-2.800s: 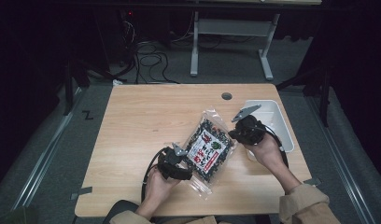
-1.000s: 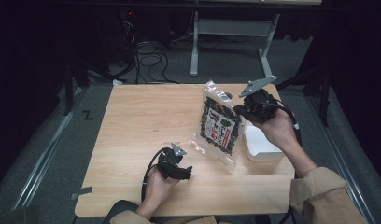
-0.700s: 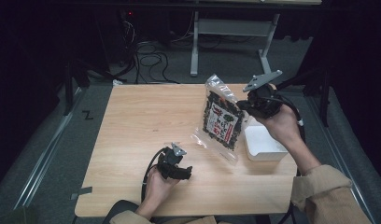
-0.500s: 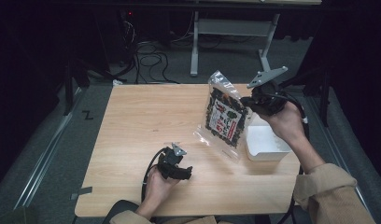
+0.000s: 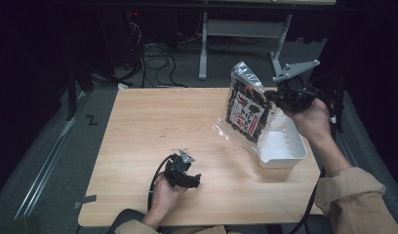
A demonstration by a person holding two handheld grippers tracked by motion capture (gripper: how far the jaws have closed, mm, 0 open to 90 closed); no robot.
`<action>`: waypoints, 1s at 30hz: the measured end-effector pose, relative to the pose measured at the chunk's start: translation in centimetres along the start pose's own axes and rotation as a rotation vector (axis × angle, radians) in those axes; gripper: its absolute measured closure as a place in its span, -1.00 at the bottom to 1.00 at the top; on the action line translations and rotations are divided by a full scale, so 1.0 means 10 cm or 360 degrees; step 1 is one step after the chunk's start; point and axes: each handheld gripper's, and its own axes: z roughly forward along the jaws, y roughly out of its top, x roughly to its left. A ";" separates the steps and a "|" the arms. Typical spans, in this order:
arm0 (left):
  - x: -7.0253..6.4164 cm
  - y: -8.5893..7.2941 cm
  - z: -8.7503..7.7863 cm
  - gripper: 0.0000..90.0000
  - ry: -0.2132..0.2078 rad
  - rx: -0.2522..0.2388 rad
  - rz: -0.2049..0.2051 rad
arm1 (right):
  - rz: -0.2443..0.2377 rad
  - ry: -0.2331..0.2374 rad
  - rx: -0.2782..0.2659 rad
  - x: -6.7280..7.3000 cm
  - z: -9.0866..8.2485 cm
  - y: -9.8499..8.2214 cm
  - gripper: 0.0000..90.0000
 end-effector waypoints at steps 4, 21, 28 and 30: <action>0.00 0.00 0.00 -0.48 0.0000 -0.0001 -0.0002 | 0.0017 -0.0015 -0.0003 -0.05 -0.03 -0.02 1.00; 0.00 0.00 0.00 -0.48 -0.0004 0.0004 0.0000 | 0.0121 -0.0108 0.0004 -0.30 -0.14 -0.17 1.00; 0.00 -0.01 0.00 -0.48 -0.0002 -0.0002 -0.0011 | 0.0175 -0.0135 -0.0013 -0.41 -0.21 -0.27 1.00; 0.00 -0.01 0.01 -0.48 -0.0003 0.0002 -0.0006 | 0.0180 -0.0147 -0.0010 -0.43 -0.23 -0.30 1.00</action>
